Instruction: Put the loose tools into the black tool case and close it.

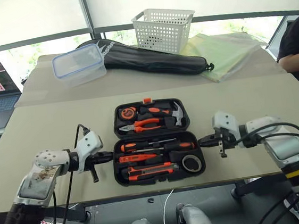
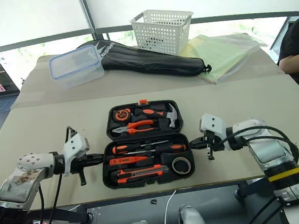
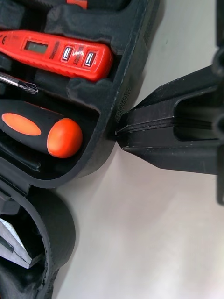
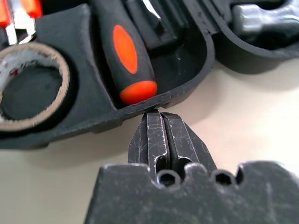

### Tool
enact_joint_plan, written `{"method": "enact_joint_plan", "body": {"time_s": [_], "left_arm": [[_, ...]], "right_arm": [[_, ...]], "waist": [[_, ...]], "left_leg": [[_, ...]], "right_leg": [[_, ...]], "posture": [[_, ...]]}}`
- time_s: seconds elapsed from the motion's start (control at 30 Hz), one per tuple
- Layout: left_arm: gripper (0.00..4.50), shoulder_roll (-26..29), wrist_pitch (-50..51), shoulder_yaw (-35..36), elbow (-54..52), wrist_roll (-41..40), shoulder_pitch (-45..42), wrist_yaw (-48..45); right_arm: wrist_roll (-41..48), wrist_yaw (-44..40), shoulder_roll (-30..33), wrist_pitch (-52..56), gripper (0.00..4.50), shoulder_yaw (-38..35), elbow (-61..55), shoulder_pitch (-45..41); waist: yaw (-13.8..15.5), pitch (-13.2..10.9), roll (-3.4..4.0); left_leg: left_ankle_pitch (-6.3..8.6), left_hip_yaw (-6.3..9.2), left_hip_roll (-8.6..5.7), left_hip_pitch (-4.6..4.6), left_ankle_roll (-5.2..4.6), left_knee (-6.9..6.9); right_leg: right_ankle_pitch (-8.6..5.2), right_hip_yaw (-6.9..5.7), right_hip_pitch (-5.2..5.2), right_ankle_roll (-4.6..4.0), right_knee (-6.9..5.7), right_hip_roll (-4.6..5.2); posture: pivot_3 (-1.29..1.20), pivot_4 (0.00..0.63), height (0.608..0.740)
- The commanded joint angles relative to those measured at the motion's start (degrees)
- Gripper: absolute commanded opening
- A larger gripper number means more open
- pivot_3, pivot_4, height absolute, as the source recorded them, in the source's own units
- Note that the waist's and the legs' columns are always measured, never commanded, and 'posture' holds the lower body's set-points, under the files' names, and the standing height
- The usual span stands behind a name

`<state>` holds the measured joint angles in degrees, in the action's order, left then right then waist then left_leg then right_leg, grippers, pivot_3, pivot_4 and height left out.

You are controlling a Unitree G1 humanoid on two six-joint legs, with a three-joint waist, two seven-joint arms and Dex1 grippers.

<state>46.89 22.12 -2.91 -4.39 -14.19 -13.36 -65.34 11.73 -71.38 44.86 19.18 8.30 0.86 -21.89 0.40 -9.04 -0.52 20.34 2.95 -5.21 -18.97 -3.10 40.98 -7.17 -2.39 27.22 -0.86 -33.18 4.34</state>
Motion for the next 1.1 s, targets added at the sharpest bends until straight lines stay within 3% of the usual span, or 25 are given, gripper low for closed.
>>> {"method": "enact_joint_plan", "body": {"time_s": [0.03,0.2,0.3,0.53,0.67,0.77,1.0,1.1], "left_arm": [[0.0,-0.32,-2.85,-0.19,-5.79,-2.21,0.91,-1.93],[0.0,2.26,-2.91,1.88,-2.11,1.11,2.61,0.5],[0.66,3.26,2.88,5.21,2.53,-0.88,0.57,2.16],[3.06,-2.83,26.09,11.05,12.58,-10.37,-16.36,10.01],[4.44,-7.46,37.55,9.82,14.69,-12.73,-24.17,14.42],[4.44,-9.72,40.68,8.29,15.91,-12.4,-26.48,16.68],[4.44,-11.43,37.62,4.83,20.46,-9.56,-27.0,18.61],[3.71,-12.32,36.52,4.66,21.32,-9.18,-26.71,19.62]], "right_arm": [[1.81,-0.63,-0.63,-1.94,0.03,0.1,-5.57,1.83],[-1.53,4.96,0.75,-1.25,0.03,-2.41,-3.13,2.93],[0.97,5.4,3.07,3.14,0.72,-6.24,-2.99,2.89],[8.26,12.28,-0.54,22.0,3.16,-11.73,2.26,-7.33],[9.71,18.14,-5.96,31.21,4.46,-11.15,5.77,-13.97],[9.61,21.46,-9.38,35.07,4.46,-10.6,8.37,-17.17],[7.7,28.02,-14.34,35.6,4.46,-9.86,14.89,-21.77],[6.68,28.82,-15.15,34.73,3.76,-8.48,16.5,-22.64]], "waist": [[0.01,0.0,0.0],[0.03,0.0,0.0],[0.14,0.0,0.0],[0.21,0.0,-0.04],[0.08,0.01,-0.05],[-0.27,0.01,-0.05],[-0.97,0.01,-0.05],[-0.99,0.01,-0.04]], "left_leg": [[0.0,-0.01,0.0,0.02,0.0,0.01],[0.0,-0.05,0.02,0.11,0.01,0.05],[-0.01,-0.06,0.01,0.14,0.01,0.05],[0.0,-0.05,-0.01,0.12,0.0,0.34],[-0.01,-0.04,0.01,0.11,0.0,0.41],[-0.01,-0.04,0.0,0.02,0.0,0.46],[-0.01,-0.01,-0.01,-0.03,0.01,0.54],[-0.01,-0.02,-0.02,-0.04,0.02,0.64]], "right_leg": [[0.0,0.03,0.0,0.0,-0.01,0.0],[0.05,0.09,-0.08,-0.07,-0.09,0.01],[0.06,0.1,-0.08,-0.08,-0.16,0.02],[0.06,0.07,-0.1,-0.07,-0.41,0.02],[0.06,0.11,-0.11,-0.08,-0.79,0.05],[0.06,0.13,-0.04,-0.08,-0.79,0.07],[0.06,0.1,0.04,-0.08,-0.83,0.05],[0.06,0.11,0.03,-0.08,-0.86,0.06]], "posture": [[0.0,0.15,0.74],[0.0,0.15,0.74],[0.0,0.15,0.74],[0.0,0.15,0.74],[0.0,0.15,0.74],[0.0,0.15,0.74],[0.0,0.15,0.74],[0.0,0.15,0.74]]}}
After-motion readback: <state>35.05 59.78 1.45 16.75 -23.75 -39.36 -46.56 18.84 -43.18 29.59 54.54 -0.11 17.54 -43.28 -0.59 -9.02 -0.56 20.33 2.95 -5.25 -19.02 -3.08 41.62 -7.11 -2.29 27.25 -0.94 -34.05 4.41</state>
